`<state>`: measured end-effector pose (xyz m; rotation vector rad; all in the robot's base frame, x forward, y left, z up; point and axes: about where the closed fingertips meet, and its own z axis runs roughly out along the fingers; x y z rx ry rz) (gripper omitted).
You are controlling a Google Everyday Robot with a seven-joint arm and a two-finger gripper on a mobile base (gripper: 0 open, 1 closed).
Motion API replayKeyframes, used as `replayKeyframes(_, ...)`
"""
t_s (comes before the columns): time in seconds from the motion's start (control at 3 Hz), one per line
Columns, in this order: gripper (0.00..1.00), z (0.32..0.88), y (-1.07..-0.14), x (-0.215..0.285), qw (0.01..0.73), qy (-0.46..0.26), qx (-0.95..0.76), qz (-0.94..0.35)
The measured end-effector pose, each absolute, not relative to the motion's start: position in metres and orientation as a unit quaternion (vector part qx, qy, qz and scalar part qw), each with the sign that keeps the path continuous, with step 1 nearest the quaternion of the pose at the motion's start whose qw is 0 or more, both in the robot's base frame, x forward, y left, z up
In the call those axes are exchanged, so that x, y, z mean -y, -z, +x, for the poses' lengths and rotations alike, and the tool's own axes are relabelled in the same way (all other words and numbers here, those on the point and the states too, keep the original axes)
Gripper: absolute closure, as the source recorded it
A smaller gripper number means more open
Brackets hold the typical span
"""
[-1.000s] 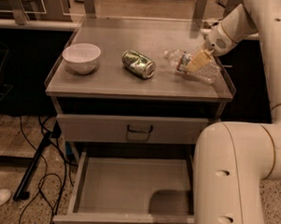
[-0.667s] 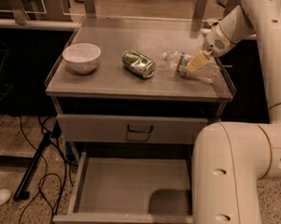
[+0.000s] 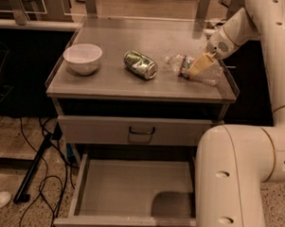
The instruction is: Pick water bottle from middle drawer and place on counter
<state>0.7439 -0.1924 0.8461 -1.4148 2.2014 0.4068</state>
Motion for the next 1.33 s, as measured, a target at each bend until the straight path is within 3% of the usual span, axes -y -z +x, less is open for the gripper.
replayKeyframes(0.33, 0.40, 0.7439, -0.8461, 0.1924, 0.244, -0.149, -0.806, -0.518)
replayKeyframes(0.67, 0.08, 0.7439, -0.8461, 0.1924, 0.244, -0.149, -0.806, -0.518)
replayKeyframes(1.0, 0.00, 0.7439, -0.8461, 0.1924, 0.244, -0.149, -0.806, -0.518)
replayKeyframes(1.33, 0.00, 0.7439, -0.8461, 0.1924, 0.244, -0.149, -0.806, -0.518)
